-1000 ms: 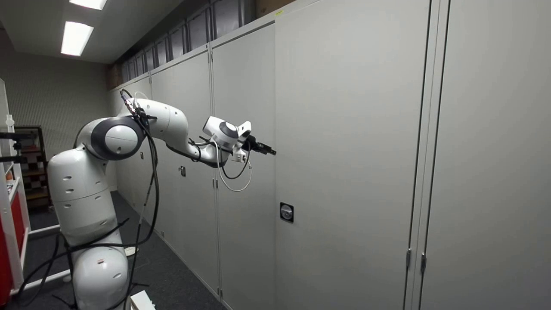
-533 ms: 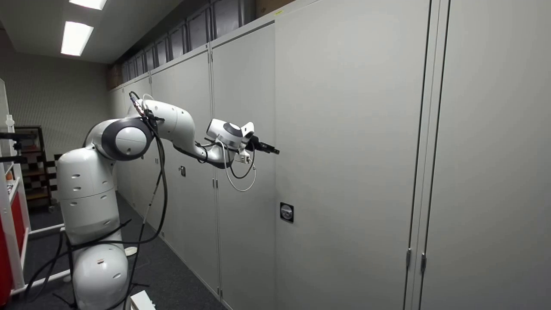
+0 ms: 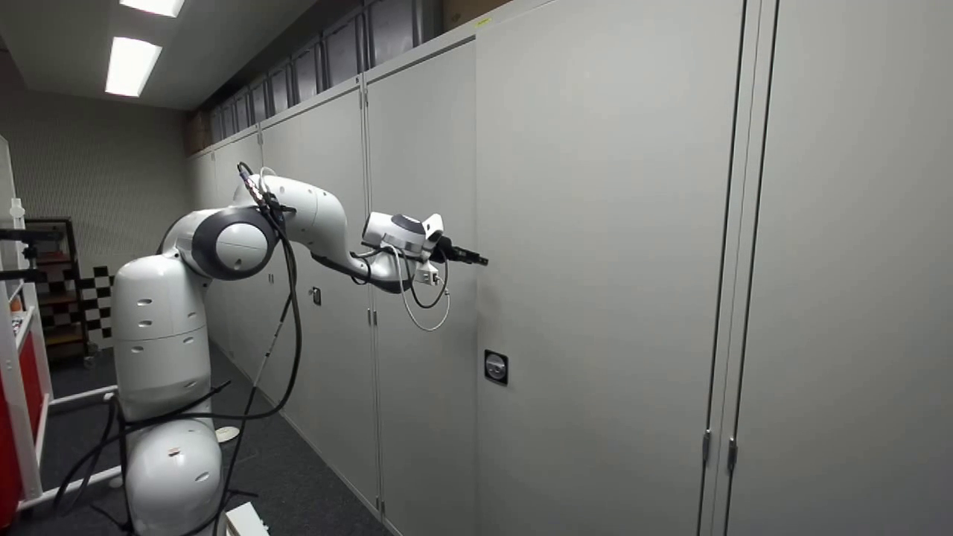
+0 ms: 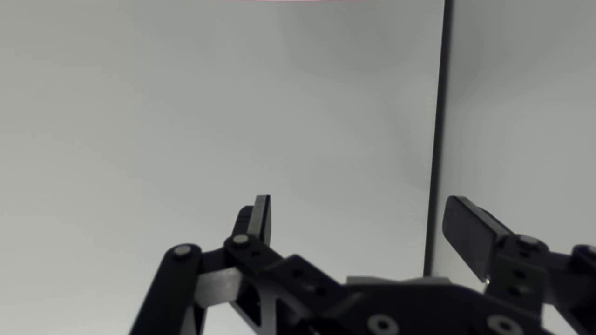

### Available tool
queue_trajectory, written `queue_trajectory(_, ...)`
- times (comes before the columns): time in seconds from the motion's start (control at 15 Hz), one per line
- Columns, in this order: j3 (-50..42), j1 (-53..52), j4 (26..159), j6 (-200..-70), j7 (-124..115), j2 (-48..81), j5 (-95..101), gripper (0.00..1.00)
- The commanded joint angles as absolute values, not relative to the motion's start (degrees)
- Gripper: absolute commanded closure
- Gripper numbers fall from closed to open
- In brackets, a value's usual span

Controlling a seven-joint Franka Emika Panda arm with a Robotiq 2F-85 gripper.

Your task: Open the locker on the right

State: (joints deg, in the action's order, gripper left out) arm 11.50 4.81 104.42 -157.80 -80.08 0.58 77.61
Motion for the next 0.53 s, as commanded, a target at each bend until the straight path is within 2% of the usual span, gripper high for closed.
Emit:
queue_trajectory(0.0,11.62,4.55,101.52,-157.32,-83.27,2.31,82.01,0.0)
queue_trajectory(0.47,11.58,4.15,99.93,-156.24,-86.27,3.63,85.94,0.0)
